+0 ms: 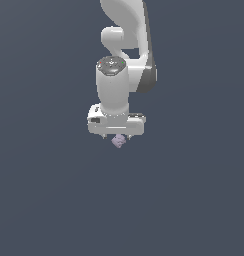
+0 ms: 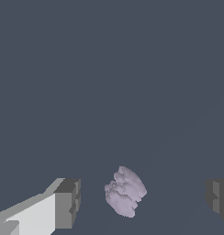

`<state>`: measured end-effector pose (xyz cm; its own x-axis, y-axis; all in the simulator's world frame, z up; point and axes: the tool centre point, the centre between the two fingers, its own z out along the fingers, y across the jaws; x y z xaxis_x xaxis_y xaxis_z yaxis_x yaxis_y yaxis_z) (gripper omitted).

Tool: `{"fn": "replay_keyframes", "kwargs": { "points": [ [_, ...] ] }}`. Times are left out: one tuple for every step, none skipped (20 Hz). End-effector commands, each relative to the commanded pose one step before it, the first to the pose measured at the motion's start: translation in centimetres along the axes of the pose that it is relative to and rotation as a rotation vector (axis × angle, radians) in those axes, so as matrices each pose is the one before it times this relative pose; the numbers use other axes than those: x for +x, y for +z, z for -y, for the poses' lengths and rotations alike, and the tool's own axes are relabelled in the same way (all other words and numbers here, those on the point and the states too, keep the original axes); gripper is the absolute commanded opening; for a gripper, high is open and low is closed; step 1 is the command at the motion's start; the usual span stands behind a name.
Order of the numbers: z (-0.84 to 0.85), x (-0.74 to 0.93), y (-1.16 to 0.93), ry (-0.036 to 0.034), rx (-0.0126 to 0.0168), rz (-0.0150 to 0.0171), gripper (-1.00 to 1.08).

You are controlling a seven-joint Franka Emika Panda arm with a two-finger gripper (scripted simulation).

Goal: Pick up the object and move it to a goal position.

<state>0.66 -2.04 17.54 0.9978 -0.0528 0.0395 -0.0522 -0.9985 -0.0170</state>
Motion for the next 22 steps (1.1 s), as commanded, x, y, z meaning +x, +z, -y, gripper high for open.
{"fn": "replay_keyframes", "kwargs": {
  "points": [
    [-0.001,0.0,0.0,0.0,0.0,0.0,1.0],
    [-0.066,0.032,-0.044,0.00091,-0.00047,-0.00116,1.0],
    [-0.193,0.096,-0.12,0.00263,-0.00128,-0.00324,1.0],
    [-0.32,0.157,-0.201,0.00435,-0.00214,-0.00538,1.0],
    [-0.443,0.217,-0.277,0.006,-0.00299,-0.00743,1.0],
    [-0.567,0.276,-0.353,0.00762,-0.00385,-0.00945,1.0],
    [-0.622,0.302,-0.384,0.00829,-0.00426,-0.01031,1.0],
    [-0.503,0.244,-0.307,0.00661,-0.00347,-0.00829,1.0],
    [-0.37,0.179,-0.224,0.00478,-0.00257,-0.00606,1.0],
    [-0.235,0.113,-0.14,0.00297,-0.00165,-0.00384,1.0],
    [-0.098,0.048,-0.056,0.00115,-0.00069,-0.00158,1.0],
    [0.031,-0.02,0.015,-0.00044,0.00021,0.00049,1.0],
    [0.132,-0.059,0.078,-0.00148,0.00093,0.00214,1.0],
    [0.033,-0.018,0.017,-0.00039,0.00023,0.00052,1.0],
    [-0.006,-0.01,0.02,-0.00138,-0.00008,0.00006,1.0],
    [-0.007,-0.025,0.034,-0.00284,-0.00019,0.00008,1.0],
    [-0.001,-0.044,0.059,-0.00438,-0.0002,0.00033,1.0],
    [0.01,-0.064,0.085,-0.00597,-0.00017,0.00062,1.0],
    [0.02,-0.083,0.109,-0.00753,-0.00016,0.00089,1.0],
    [0.031,-0.102,0.134,-0.00911,-0.00014,0.00114,1.0],
    [0.039,-0.12,0.157,-0.01063,-0.00013,0.00137,1.0],
    [0.047,-0.136,0.177,-0.01202,-0.00011,0.00155,1.0]
  ]
}}
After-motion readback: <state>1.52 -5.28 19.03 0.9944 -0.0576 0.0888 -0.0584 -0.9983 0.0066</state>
